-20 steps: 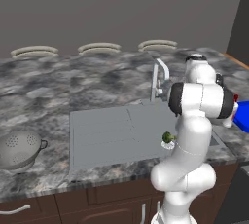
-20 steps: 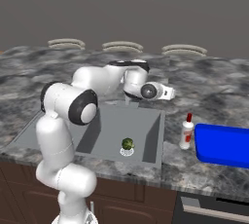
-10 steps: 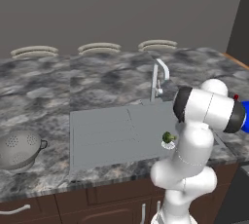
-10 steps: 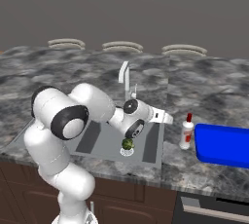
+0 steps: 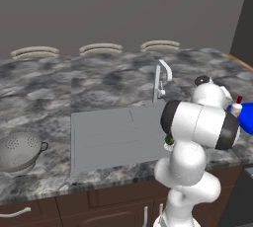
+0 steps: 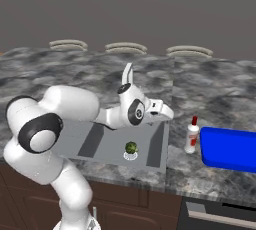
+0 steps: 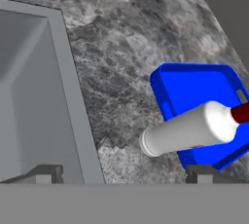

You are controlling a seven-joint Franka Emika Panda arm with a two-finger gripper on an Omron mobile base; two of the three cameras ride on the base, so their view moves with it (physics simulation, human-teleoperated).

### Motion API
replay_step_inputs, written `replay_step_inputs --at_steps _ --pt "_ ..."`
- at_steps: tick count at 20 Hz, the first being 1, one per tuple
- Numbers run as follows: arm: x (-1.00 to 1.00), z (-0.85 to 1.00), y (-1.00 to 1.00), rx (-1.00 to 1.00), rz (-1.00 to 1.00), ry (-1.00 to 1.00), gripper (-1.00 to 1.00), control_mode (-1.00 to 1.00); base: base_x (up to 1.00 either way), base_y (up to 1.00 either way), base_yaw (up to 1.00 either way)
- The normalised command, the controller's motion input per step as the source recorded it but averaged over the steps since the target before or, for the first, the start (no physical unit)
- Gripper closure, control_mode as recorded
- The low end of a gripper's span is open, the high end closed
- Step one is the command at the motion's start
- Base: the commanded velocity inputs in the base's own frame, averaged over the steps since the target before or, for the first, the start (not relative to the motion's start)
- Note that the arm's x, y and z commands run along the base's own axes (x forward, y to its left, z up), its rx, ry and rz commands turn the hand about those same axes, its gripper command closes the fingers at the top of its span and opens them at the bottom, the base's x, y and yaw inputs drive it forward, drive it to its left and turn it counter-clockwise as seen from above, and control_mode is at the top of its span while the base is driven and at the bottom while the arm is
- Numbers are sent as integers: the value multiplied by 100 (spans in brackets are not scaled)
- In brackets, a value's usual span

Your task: Pick up all produce items and place them in the sink. Turn on the sink faucet to wash them. Then turn the sink off and put them in the tray.

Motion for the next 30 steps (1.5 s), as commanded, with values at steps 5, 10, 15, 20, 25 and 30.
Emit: replay_step_inputs --at_steps 5,10,15,20,25,30 --pt "-11 100 14 22 -13 65 -100 -100 0 0 0" --pt "-31 43 13 30 -8 48 -100 -100 0 0 0" --pt "-55 -26 20 33 -4 8 -100 -100 0 0 0" --pt "-58 -57 32 31 0 -19 -100 -100 0 0 0" --pt "-7 -5 57 16 0 -40 -100 -100 0 0 0" --pt "8 -12 49 1 0 -30 -100 -100 0 0 0"
